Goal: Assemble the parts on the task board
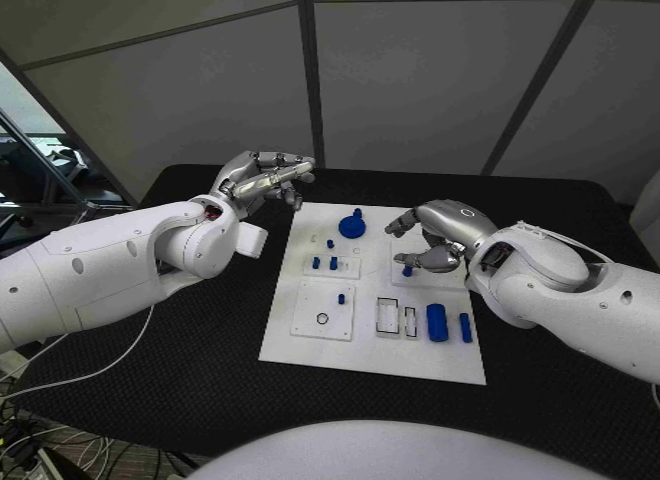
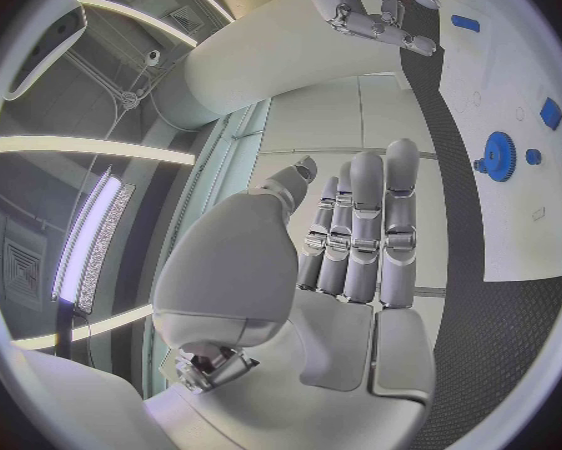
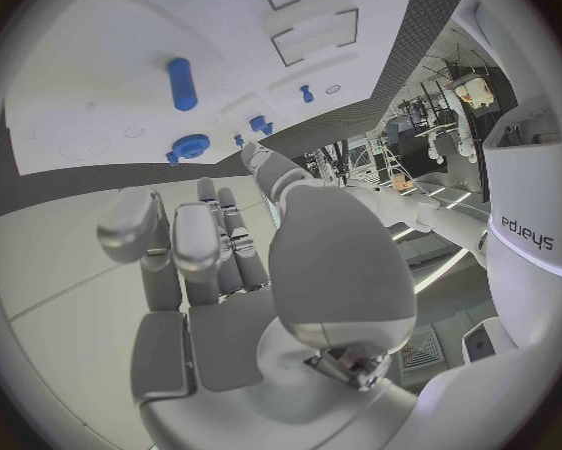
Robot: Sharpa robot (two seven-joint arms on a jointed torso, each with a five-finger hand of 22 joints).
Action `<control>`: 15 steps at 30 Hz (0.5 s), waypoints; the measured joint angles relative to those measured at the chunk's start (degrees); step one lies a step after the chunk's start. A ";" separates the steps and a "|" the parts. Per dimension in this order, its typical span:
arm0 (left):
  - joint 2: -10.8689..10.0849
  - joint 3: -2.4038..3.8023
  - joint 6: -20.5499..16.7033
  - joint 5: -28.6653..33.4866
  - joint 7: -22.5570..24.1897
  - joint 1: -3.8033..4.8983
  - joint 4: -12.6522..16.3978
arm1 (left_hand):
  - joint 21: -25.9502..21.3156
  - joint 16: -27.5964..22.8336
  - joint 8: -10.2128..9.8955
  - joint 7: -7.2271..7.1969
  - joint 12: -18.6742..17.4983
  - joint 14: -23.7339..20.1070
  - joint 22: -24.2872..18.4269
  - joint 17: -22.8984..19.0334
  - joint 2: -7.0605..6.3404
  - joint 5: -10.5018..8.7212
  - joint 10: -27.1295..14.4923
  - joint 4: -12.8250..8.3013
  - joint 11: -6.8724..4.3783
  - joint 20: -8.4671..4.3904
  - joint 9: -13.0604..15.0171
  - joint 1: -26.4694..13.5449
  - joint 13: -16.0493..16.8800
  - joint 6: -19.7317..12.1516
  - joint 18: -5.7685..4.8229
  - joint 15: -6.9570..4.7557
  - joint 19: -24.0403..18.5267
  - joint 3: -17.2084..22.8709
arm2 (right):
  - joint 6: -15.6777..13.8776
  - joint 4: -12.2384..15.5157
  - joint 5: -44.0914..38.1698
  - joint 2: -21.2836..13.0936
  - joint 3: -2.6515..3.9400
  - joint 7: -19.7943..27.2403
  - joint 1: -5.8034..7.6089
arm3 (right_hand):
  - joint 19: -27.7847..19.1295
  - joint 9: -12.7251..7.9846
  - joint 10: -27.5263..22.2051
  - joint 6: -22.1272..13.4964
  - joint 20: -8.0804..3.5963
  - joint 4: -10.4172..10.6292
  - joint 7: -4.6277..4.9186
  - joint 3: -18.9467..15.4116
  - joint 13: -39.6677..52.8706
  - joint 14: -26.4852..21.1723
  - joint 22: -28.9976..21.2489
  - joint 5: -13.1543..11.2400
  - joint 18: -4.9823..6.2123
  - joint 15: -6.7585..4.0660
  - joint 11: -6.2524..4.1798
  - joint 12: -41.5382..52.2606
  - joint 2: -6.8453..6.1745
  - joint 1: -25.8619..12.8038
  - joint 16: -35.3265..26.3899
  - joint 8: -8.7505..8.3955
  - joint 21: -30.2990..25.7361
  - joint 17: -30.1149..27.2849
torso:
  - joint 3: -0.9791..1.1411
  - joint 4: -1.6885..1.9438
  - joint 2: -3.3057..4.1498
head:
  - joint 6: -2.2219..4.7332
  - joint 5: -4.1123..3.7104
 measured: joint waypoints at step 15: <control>-0.02 -0.01 0.02 0.00 0.02 -0.01 0.04 | 0.00 0.00 0.00 0.00 0.00 0.00 0.00 0.01 0.00 0.00 0.00 0.00 0.00 0.00 0.00 0.00 -0.01 0.00 0.00 0.00 0.00 0.00 | 8.63 -2.41 -0.37 0.84 0.10 -1.39 0.31 | 0.18 0.50 -0.15 2.24 -0.17 1.12 0.35 -4.23 0.11 0.00 -0.20 0.00 0.00 0.00 -0.66 3.84 1.66 1.66 0.20 1.01 -0.24 0.01 | -0.04 0.09 0.11 | 0.15 -0.05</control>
